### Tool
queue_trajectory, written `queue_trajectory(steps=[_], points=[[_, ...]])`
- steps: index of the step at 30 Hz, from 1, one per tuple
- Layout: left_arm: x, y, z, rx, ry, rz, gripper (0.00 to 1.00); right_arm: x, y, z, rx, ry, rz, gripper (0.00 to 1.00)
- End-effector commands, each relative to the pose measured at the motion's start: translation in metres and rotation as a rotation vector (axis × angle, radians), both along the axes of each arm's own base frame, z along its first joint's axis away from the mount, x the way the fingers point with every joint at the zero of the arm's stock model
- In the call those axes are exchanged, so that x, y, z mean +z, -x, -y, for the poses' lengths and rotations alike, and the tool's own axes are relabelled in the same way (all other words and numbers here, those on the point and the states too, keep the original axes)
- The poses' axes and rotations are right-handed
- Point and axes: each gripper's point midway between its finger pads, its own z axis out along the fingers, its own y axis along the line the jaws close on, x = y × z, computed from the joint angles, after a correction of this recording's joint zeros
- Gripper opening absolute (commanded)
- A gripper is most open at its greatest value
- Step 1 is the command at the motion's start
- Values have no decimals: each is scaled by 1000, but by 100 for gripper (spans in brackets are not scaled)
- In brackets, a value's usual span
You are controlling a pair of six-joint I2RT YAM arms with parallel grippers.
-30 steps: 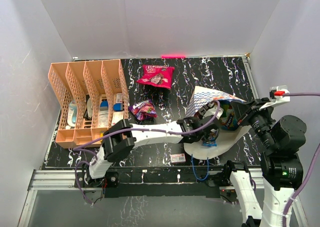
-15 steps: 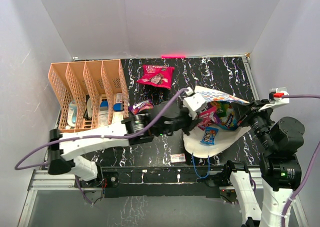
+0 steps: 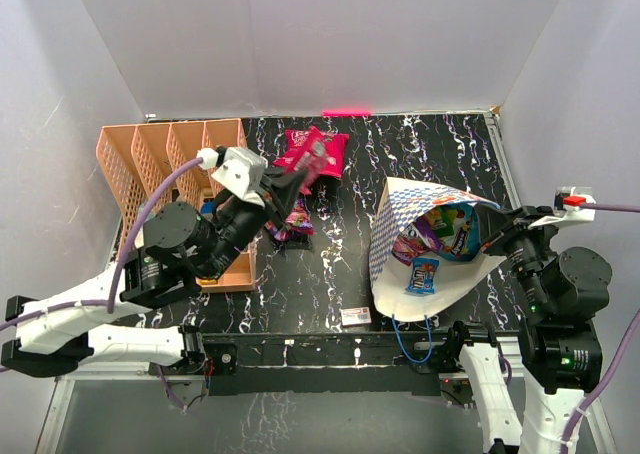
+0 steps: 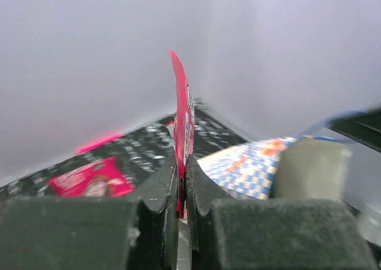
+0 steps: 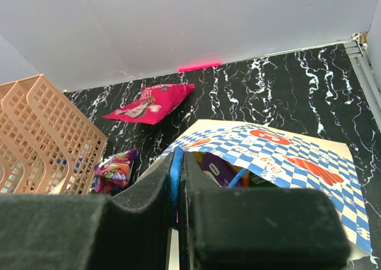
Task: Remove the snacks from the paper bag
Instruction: Place the snack at the center of the board.
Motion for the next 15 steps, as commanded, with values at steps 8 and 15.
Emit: queue_trajectory(steps=[8,15], points=[[-164,-106,-25,554,-459,-196,0,27,1,-4,14,-37,102,8],[-264,-169,4,492,-686,-400,0,27,2,-7,31,-42,87,8]])
